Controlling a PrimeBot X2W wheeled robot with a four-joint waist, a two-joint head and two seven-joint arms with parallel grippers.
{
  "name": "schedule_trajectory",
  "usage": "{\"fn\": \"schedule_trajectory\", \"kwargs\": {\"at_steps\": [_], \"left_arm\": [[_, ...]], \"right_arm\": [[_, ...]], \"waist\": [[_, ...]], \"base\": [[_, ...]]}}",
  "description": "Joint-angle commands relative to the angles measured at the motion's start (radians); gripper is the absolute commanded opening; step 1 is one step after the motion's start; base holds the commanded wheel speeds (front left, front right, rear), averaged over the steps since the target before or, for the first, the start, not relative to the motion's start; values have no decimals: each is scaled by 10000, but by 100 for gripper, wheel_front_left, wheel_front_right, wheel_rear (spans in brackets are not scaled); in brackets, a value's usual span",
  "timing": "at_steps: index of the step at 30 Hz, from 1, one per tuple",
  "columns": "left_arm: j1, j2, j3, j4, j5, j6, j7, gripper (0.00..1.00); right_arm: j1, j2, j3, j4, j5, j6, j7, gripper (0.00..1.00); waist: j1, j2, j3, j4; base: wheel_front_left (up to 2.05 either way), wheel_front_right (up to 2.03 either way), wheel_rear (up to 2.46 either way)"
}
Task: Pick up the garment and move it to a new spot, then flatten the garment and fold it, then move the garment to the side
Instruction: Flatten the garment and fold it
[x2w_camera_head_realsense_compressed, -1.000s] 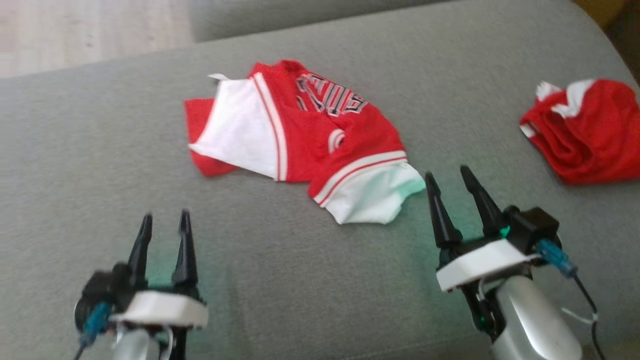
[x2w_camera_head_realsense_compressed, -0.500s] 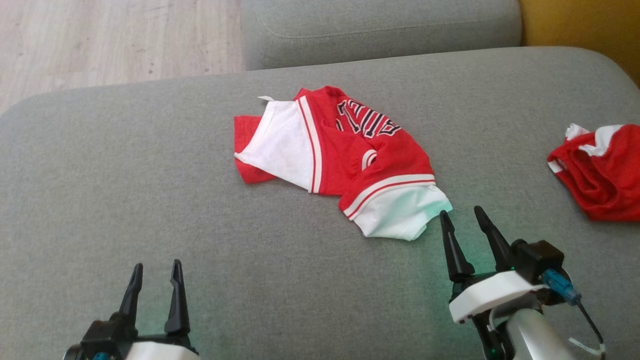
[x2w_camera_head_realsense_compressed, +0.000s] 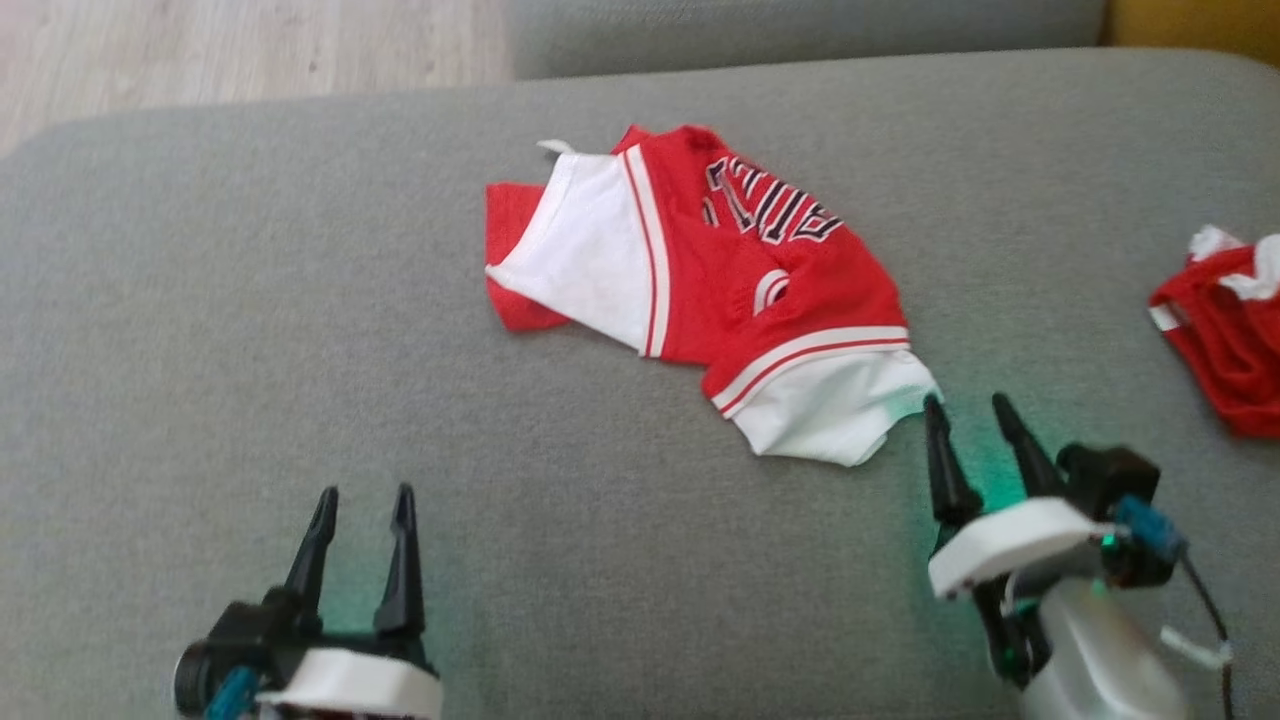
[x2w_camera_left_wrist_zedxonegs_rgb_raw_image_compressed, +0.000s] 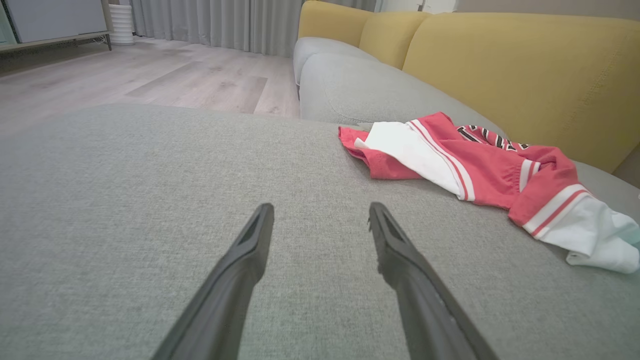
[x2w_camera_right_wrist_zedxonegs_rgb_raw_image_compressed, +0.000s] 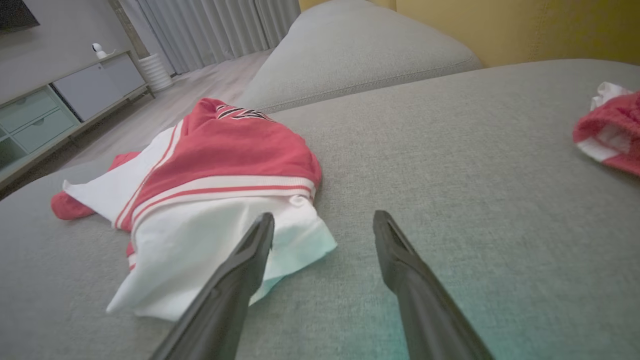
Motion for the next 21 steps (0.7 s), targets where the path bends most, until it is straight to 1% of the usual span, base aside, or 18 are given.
{"fn": "schedule_trajectory", "kwargs": {"at_steps": [1,7,12,13,14,16,17,21], "left_arm": [[-437,4,236,-227,-57,-43,-51,100],[-647,4,165,-177,-98,-49,-51,100],[-715,3,204,-170,-81,-52,-51,100],[-725,3,214,-172,-78,-53,-51,100],[-733,3,226,-175,-75,-53,-51,100],[-745,3,232,-181,-75,-54,-51,100],[-747,3,227,-184,-80,-55,-51,100],[-777,3,135,-220,-118,-56,-51,100]], "right_arm": [[-534,1,164,-15,-54,-7,-38,100],[-1097,1,103,1065,36,-7,-38,100],[-1250,1,280,1315,291,-7,-38,99],[-1259,1,317,1327,335,-7,-38,89],[-1261,1,379,1325,383,-7,-38,74],[-1261,1,542,1264,495,-7,-38,15],[-1252,1,626,1183,545,-7,-38,0],[-1184,1,732,428,661,-7,-38,0]], "waist": [[-1,0,243,217],[-1,0,571,503],[-1,0,669,569],[-1,0,683,574],[-1,0,693,575],[-1,0,699,562],[-1,0,696,551],[-1,0,663,517]], "base": [[0,0,0],[0,0,0],[0,0,0],[0,0,0],[0,0,0],[0,0,0],[0,0,0],[0,0,0]]}}
